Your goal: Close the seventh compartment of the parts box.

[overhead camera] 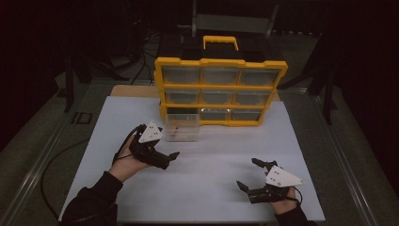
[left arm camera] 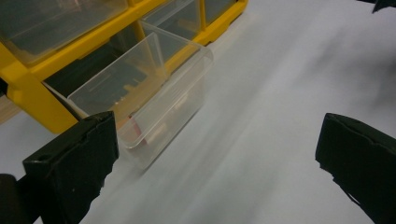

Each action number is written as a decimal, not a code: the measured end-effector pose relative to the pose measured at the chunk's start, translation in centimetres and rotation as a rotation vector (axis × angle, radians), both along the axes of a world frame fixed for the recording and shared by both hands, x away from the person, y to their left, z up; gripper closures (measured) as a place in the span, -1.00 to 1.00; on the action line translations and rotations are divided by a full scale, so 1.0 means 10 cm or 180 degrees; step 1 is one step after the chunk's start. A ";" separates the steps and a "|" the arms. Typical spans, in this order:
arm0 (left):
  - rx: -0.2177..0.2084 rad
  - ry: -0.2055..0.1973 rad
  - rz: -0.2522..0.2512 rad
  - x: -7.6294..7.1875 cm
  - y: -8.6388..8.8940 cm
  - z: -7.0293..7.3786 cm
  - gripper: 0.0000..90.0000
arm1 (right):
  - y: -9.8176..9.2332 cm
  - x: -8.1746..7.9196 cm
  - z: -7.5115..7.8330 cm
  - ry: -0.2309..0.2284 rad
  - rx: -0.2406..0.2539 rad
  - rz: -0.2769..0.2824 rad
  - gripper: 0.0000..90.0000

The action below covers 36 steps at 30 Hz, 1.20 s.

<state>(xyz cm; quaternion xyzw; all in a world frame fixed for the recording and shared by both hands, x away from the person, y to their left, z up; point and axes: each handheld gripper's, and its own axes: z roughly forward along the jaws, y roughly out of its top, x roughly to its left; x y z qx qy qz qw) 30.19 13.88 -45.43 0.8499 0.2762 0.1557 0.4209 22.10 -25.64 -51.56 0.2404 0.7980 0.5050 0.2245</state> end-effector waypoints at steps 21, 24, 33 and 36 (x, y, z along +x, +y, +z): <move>-0.0004 0.0240 0.0054 0.05 -0.26 -0.28 -0.96 | 0.00 0.00 0.00 -0.0006 -0.0001 -0.0004 -0.82; -0.0004 0.0272 0.0084 0.06 -0.29 -0.31 -0.96 | 0.00 0.01 0.00 -0.0008 0.0011 -0.0001 -0.82; 0.0079 0.0399 0.0091 0.07 -0.39 -0.48 -0.95 | 0.00 0.00 0.00 -0.0005 0.0003 -0.0007 -0.81; 0.0081 0.0423 0.0117 0.07 -0.40 -0.52 -0.93 | 0.00 0.00 0.00 -0.0006 -0.0003 0.0004 -0.82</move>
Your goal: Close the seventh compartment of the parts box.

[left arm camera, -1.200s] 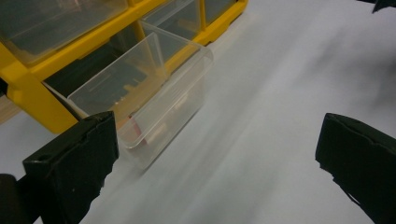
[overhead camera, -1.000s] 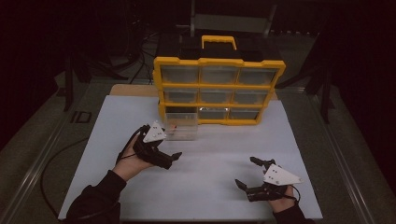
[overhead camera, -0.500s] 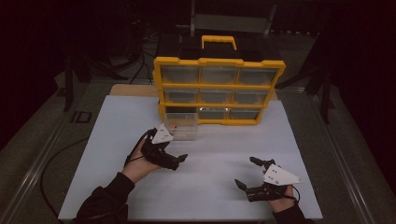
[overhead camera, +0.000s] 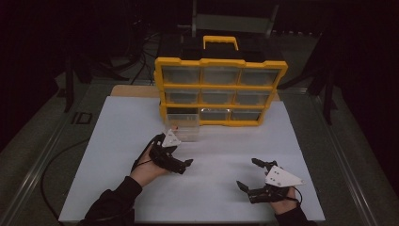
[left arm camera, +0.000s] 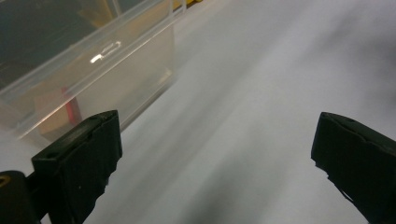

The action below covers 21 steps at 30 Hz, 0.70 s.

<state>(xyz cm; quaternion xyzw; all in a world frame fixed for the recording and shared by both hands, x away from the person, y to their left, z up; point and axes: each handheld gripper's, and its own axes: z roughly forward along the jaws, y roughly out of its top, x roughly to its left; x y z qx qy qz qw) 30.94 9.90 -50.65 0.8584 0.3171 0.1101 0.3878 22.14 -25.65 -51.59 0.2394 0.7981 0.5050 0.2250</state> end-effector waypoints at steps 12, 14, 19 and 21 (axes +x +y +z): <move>0.0048 -0.0035 0.0122 0.07 -0.05 -0.10 -0.51 | 0.00 0.00 0.00 0.0009 -0.0003 0.0005 -0.82; 0.0095 -0.0073 0.0163 0.08 -0.07 -0.11 -0.36 | 0.00 0.00 0.00 0.0009 0.0002 0.0005 -0.82; 0.0194 -0.0108 0.0260 0.10 -0.10 -0.13 0.02 | 0.01 0.00 -0.01 0.0020 -0.0001 0.0005 -0.81; 0.0216 -0.0118 0.0305 0.12 -0.12 -0.14 0.10 | 0.01 0.00 -0.01 0.0021 0.0000 0.0005 -0.82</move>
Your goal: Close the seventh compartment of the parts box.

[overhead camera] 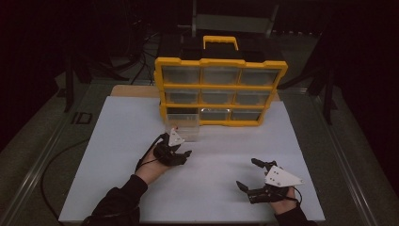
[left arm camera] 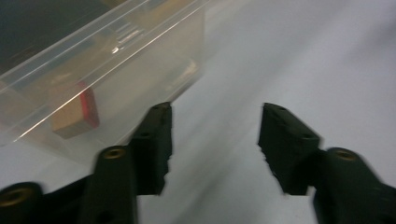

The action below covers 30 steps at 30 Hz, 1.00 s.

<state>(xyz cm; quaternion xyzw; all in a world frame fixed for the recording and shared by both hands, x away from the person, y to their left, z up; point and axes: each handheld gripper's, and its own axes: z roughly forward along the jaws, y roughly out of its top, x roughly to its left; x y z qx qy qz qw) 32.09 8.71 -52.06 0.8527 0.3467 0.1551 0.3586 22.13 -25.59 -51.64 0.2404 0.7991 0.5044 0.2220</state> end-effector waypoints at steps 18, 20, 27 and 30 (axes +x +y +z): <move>0.0002 -0.0003 0.0213 0.11 -0.09 -0.02 0.98 | 0.00 0.00 0.00 0.0002 0.0000 0.0007 -0.81; -0.0019 0.0010 0.0263 0.13 -0.08 -0.02 0.99 | 0.00 0.00 0.00 0.0005 0.0007 0.0003 -0.81; 0.0065 -0.0017 0.0252 0.17 -0.10 -0.04 0.99 | 0.00 0.00 0.00 0.0001 0.0003 0.0006 -0.81; 0.0100 -0.0037 0.0247 0.18 -0.12 -0.05 0.99 | -0.01 0.00 0.00 0.0005 0.0004 0.0000 -0.81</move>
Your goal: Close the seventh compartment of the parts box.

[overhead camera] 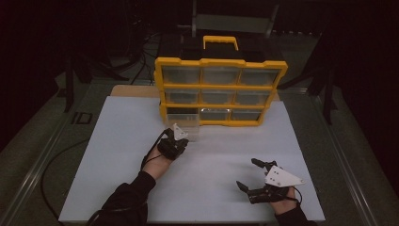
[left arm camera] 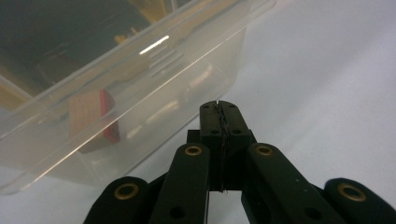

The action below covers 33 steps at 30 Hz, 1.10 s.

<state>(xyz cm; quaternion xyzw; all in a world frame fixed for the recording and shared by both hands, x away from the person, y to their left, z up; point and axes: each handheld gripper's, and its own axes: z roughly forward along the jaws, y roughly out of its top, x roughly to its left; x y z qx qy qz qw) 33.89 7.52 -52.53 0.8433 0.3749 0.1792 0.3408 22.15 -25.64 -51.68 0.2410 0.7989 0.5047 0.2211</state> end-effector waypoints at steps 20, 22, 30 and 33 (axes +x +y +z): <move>0.0060 -0.0095 0.0033 0.10 -0.03 0.07 1.00 | -0.01 0.00 0.00 0.0005 0.0004 -0.0009 -0.81; 0.0068 -0.0116 0.0032 0.11 -0.04 0.08 1.00 | -0.01 0.00 0.00 -0.0016 0.0003 -0.0007 -0.81; 0.0087 -0.0094 0.0059 0.14 -0.05 0.08 1.00 | -0.01 0.00 0.00 -0.0023 -0.0005 -0.0005 -0.82; 0.0076 -0.0096 0.0092 0.16 -0.04 0.09 1.00 | -0.01 0.01 0.00 -0.0019 0.0004 -0.0005 -0.82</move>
